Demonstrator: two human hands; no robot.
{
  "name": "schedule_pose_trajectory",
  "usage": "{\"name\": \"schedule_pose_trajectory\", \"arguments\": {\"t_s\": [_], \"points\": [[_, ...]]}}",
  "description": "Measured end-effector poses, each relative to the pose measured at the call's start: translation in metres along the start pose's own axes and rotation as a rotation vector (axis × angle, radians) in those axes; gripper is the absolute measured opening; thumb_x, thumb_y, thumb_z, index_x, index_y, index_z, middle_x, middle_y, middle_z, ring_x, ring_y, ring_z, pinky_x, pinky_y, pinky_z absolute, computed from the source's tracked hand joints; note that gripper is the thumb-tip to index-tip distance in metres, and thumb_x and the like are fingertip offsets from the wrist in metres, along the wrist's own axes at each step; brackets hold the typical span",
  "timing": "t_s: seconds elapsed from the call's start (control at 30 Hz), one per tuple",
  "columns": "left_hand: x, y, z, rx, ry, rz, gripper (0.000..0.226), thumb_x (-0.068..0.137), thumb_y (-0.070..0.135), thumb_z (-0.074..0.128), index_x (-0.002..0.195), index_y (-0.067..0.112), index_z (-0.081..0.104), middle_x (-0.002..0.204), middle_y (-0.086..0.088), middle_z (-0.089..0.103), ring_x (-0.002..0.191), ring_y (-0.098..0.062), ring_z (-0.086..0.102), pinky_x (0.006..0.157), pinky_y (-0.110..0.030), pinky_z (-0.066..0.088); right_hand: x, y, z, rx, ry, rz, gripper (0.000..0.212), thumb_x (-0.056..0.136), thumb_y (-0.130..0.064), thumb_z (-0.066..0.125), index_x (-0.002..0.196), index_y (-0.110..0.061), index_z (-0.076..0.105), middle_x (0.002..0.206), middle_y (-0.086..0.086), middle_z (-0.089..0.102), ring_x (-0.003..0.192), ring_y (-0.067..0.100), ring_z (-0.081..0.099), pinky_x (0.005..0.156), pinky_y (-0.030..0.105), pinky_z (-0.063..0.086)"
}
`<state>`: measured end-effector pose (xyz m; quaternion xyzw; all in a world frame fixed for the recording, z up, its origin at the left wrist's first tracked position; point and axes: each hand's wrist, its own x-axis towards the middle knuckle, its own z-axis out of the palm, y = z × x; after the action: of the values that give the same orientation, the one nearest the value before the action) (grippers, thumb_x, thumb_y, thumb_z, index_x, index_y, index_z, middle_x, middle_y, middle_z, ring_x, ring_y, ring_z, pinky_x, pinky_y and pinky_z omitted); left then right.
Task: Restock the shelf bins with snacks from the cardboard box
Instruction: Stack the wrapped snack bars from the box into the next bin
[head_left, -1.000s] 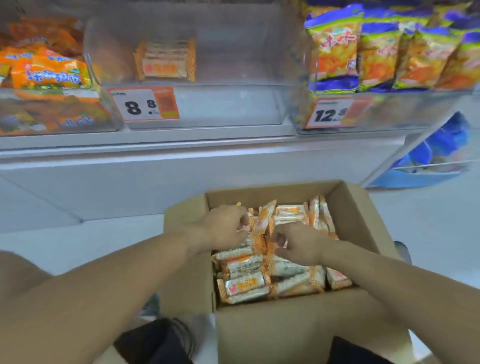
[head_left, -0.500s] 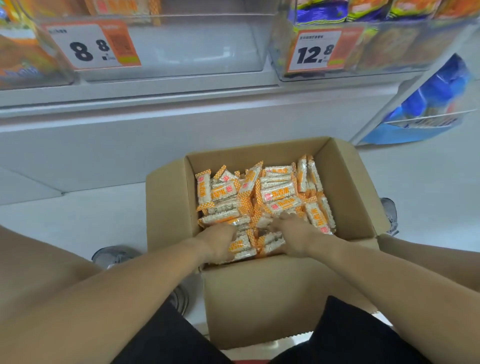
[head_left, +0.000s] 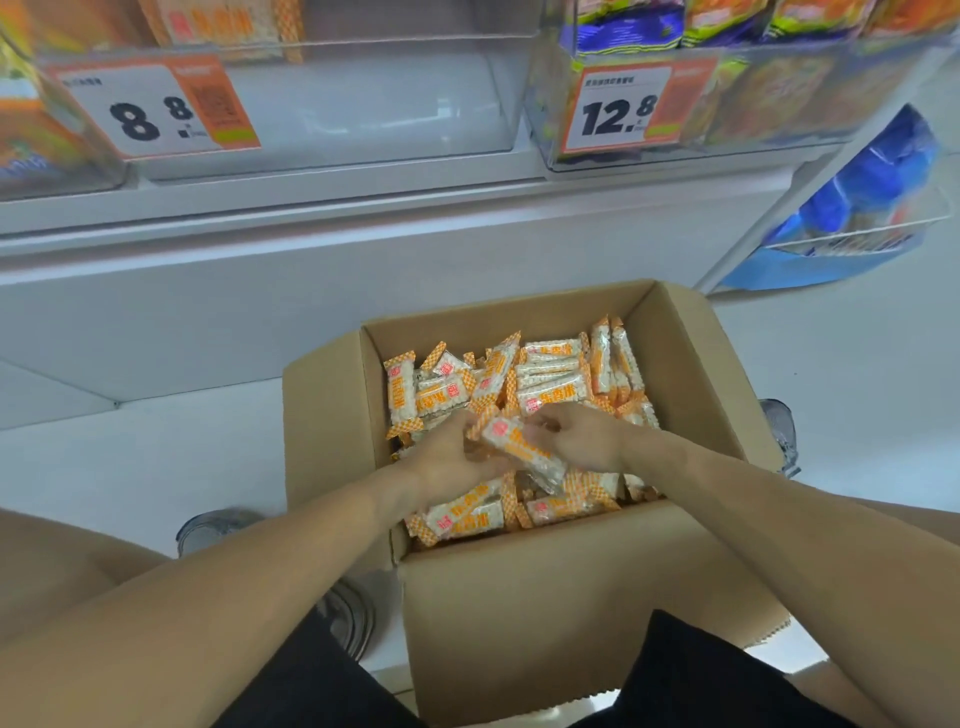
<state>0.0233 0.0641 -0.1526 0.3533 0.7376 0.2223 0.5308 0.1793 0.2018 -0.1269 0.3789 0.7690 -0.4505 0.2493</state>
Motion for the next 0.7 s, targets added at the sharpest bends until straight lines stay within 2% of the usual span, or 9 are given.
{"name": "schedule_pose_trajectory", "arguments": {"t_s": [0.1, 0.13, 0.2, 0.3, 0.37, 0.47, 0.57, 0.63, 0.7], "points": [[-0.004, 0.026, -0.027, -0.382, -0.013, -0.047, 0.074, 0.089, 0.034, 0.074, 0.147, 0.014, 0.033, 0.114, -0.008, 0.069, 0.093, -0.022, 0.073, 0.079, -0.036, 0.059, -0.008, -0.026, -0.02, 0.263, 0.111, -0.004, 0.029, 0.104, -0.051, 0.042, 0.113, -0.029, 0.059, 0.079, 0.007, 0.064, 0.069, 0.018, 0.054, 0.062, 0.023, 0.041], [-0.007, 0.037, -0.04, -0.522, -0.048, -0.045, 0.069, 0.089, 0.032, 0.074, 0.143, 0.01, 0.036, 0.113, -0.015, 0.07, 0.092, -0.027, 0.073, 0.078, -0.038, 0.059, -0.011, -0.034, -0.027, 0.317, 0.14, -0.031, 0.03, 0.103, -0.051, 0.044, 0.108, -0.028, 0.061, 0.08, 0.006, 0.065, 0.073, 0.02, 0.058, 0.064, 0.022, 0.041], [-0.018, 0.064, -0.067, -0.668, -0.124, 0.0, 0.064, 0.087, 0.036, 0.074, 0.134, 0.001, 0.048, 0.113, -0.027, 0.068, 0.094, -0.035, 0.072, 0.08, -0.041, 0.059, -0.017, -0.05, -0.042, 0.349, 0.188, -0.12, 0.039, 0.099, -0.053, 0.053, 0.117, -0.022, 0.068, 0.11, 0.003, 0.07, 0.102, 0.019, 0.064, 0.081, 0.026, 0.046], [-0.036, 0.095, -0.102, -0.611, -0.072, 0.072, 0.041, 0.091, 0.029, 0.065, 0.119, 0.001, 0.055, 0.105, -0.027, 0.071, 0.09, -0.034, 0.074, 0.077, -0.035, 0.062, -0.035, -0.077, -0.066, 0.483, 0.153, -0.275, 0.039, 0.091, -0.048, 0.064, 0.119, -0.02, 0.07, 0.118, -0.003, 0.072, 0.108, 0.008, 0.065, 0.091, 0.023, 0.05], [-0.047, 0.11, -0.124, -0.545, -0.004, 0.091, 0.03, 0.093, 0.021, 0.063, 0.113, 0.002, 0.053, 0.096, -0.023, 0.074, 0.083, -0.03, 0.075, 0.074, -0.032, 0.063, -0.047, -0.091, -0.079, 0.623, 0.082, -0.343, 0.042, 0.095, -0.044, 0.06, 0.123, -0.014, 0.068, 0.118, 0.0, 0.073, 0.111, 0.014, 0.066, 0.101, 0.03, 0.048], [-0.069, 0.13, -0.156, -0.471, -0.016, 0.109, 0.03, 0.09, 0.017, 0.066, 0.113, 0.002, 0.054, 0.098, -0.024, 0.074, 0.079, -0.027, 0.075, 0.069, -0.029, 0.062, -0.058, -0.105, -0.091, 0.768, 0.053, -0.359, 0.032, 0.104, -0.021, 0.051, 0.131, -0.009, 0.062, 0.126, 0.01, 0.07, 0.116, 0.023, 0.065, 0.108, 0.043, 0.046], [-0.088, 0.138, -0.177, -0.417, -0.021, 0.113, 0.035, 0.085, 0.019, 0.069, 0.113, 0.002, 0.057, 0.1, -0.023, 0.074, 0.079, -0.028, 0.075, 0.067, -0.027, 0.061, -0.067, -0.113, -0.097, 0.884, 0.022, -0.316, 0.029, 0.099, -0.013, 0.056, 0.126, -0.009, 0.065, 0.13, 0.021, 0.064, 0.111, 0.031, 0.06, 0.108, 0.056, 0.041], [-0.093, 0.137, -0.183, -0.429, -0.004, 0.11, 0.033, 0.083, 0.019, 0.07, 0.11, 0.003, 0.058, 0.099, -0.023, 0.074, 0.078, -0.028, 0.074, 0.066, -0.029, 0.061, -0.07, -0.118, -0.099, 0.952, 0.032, -0.29, 0.03, 0.095, -0.016, 0.062, 0.124, -0.009, 0.066, 0.131, 0.023, 0.062, 0.109, 0.029, 0.059, 0.106, 0.053, 0.044], [-0.093, 0.135, -0.188, -0.445, 0.021, 0.101, 0.031, 0.086, 0.017, 0.069, 0.111, 0.003, 0.057, 0.099, -0.023, 0.074, 0.074, -0.028, 0.074, 0.064, -0.03, 0.062, -0.071, -0.124, -0.099, 1.011, 0.057, -0.291, 0.036, 0.09, -0.017, 0.067, 0.125, -0.006, 0.066, 0.126, 0.02, 0.067, 0.104, 0.025, 0.064, 0.094, 0.041, 0.054]]}}
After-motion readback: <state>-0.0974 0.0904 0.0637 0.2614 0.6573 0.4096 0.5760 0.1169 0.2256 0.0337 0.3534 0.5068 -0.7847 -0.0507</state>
